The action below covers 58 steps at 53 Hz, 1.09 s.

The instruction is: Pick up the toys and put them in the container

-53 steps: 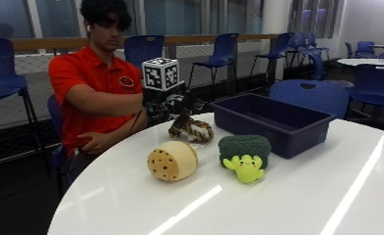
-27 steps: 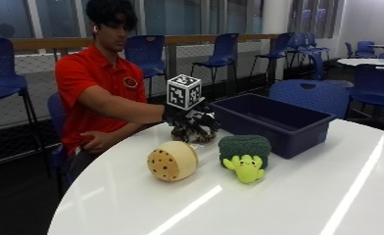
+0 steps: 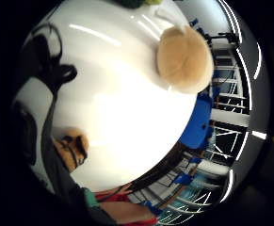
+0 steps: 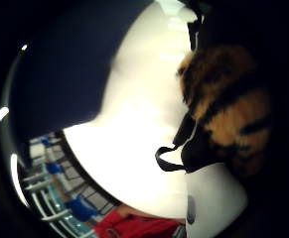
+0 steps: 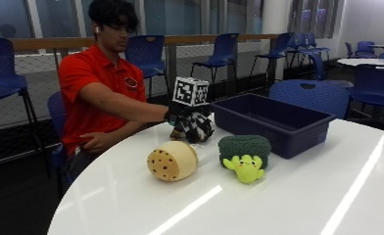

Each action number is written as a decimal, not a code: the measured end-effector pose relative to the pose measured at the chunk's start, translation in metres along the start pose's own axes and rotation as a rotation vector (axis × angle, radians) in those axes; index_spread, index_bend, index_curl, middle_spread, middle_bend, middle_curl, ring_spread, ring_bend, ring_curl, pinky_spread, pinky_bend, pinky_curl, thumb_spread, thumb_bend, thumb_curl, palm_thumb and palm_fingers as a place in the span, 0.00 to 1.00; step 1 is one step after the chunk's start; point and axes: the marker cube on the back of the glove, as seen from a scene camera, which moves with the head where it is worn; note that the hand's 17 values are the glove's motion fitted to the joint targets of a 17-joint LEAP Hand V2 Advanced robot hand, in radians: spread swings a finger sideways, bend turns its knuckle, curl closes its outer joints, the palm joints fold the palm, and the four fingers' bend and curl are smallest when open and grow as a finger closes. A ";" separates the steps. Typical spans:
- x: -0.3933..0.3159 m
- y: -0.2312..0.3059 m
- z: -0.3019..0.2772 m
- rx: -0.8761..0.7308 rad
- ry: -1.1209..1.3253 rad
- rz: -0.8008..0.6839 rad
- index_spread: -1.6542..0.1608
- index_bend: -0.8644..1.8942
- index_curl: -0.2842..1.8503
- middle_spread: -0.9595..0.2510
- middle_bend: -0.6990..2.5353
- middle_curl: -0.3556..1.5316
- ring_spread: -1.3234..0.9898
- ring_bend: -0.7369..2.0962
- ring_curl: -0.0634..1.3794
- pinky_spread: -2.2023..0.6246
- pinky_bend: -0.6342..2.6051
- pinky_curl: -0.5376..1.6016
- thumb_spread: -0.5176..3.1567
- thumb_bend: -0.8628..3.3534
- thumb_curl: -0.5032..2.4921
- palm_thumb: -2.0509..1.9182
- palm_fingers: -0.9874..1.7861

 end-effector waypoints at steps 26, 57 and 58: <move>0.064 -0.049 -0.112 0.091 -0.111 0.083 0.69 0.37 0.26 0.46 0.37 0.43 0.38 0.61 0.35 0.61 0.49 0.41 0.38 0.23 0.37 0.67 0.73; -0.118 -0.149 -0.237 0.257 -0.156 -0.060 0.68 0.37 0.27 0.41 0.33 0.49 0.36 0.59 0.36 0.61 0.49 0.43 0.35 0.21 0.43 0.68 0.71; -0.120 -0.151 -0.234 0.256 -0.163 -0.064 0.68 0.37 0.27 0.41 0.33 0.49 0.36 0.59 0.36 0.61 0.49 0.43 0.35 0.21 0.43 0.68 0.71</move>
